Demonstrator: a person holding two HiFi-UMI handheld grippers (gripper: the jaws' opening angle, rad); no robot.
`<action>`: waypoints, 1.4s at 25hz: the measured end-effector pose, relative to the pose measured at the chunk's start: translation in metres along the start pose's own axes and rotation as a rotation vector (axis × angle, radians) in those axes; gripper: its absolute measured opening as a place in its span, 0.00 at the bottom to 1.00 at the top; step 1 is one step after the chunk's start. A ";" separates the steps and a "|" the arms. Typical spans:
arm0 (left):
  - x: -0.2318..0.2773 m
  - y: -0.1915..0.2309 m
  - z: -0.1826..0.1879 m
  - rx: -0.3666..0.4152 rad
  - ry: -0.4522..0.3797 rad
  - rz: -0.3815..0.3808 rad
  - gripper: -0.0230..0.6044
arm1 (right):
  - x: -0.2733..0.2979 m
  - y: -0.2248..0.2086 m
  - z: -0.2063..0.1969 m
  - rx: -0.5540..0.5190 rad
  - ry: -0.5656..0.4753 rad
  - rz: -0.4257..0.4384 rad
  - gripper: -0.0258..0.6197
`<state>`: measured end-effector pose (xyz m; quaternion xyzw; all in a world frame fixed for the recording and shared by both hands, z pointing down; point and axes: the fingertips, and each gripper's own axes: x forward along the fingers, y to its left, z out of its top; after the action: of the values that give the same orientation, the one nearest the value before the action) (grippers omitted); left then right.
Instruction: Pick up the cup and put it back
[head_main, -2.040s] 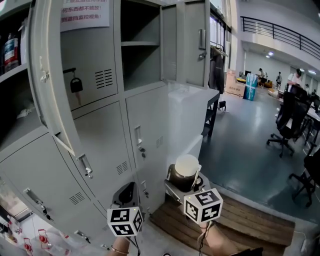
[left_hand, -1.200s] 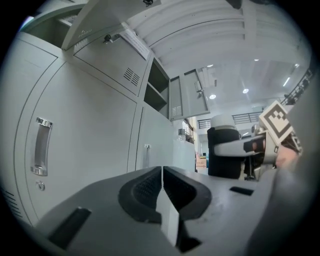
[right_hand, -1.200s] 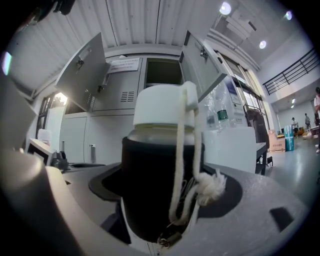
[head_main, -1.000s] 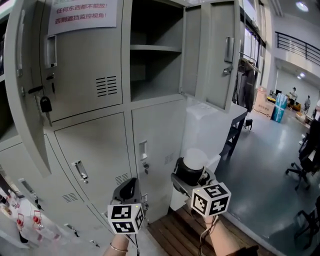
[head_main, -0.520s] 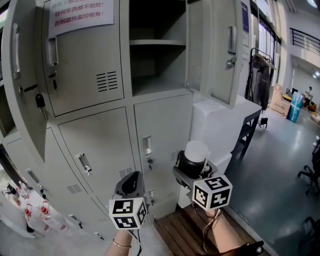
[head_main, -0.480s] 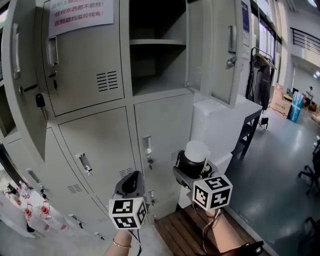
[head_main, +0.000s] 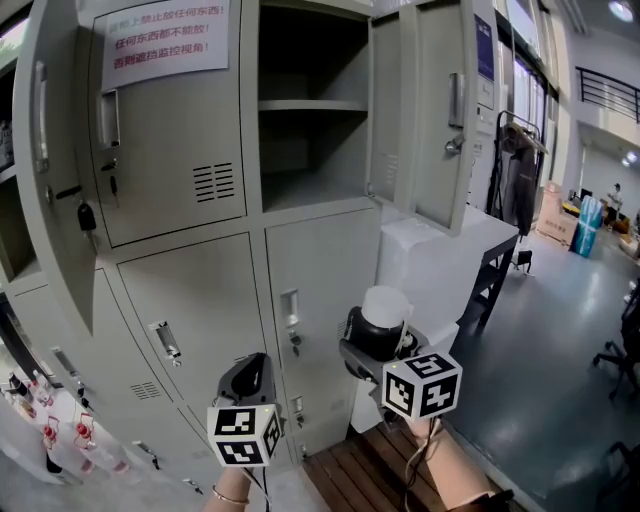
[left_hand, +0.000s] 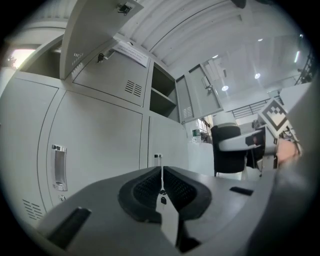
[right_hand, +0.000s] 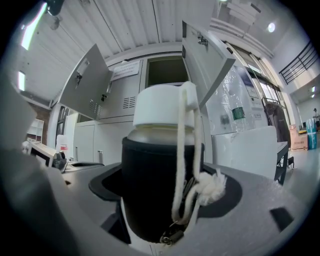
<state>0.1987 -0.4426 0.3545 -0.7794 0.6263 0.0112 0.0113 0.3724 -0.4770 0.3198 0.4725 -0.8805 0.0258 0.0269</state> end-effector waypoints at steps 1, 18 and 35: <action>0.000 0.000 -0.001 0.007 0.004 0.000 0.06 | 0.002 0.001 0.003 -0.002 0.002 0.003 0.68; -0.005 -0.012 -0.010 0.007 0.036 -0.017 0.06 | 0.046 0.015 0.118 -0.073 -0.078 0.074 0.68; -0.008 0.006 -0.003 -0.004 0.015 0.007 0.06 | 0.097 0.009 0.199 -0.135 -0.061 0.053 0.68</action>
<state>0.1908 -0.4368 0.3573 -0.7773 0.6291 0.0063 0.0051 0.3066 -0.5668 0.1284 0.4465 -0.8930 -0.0475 0.0312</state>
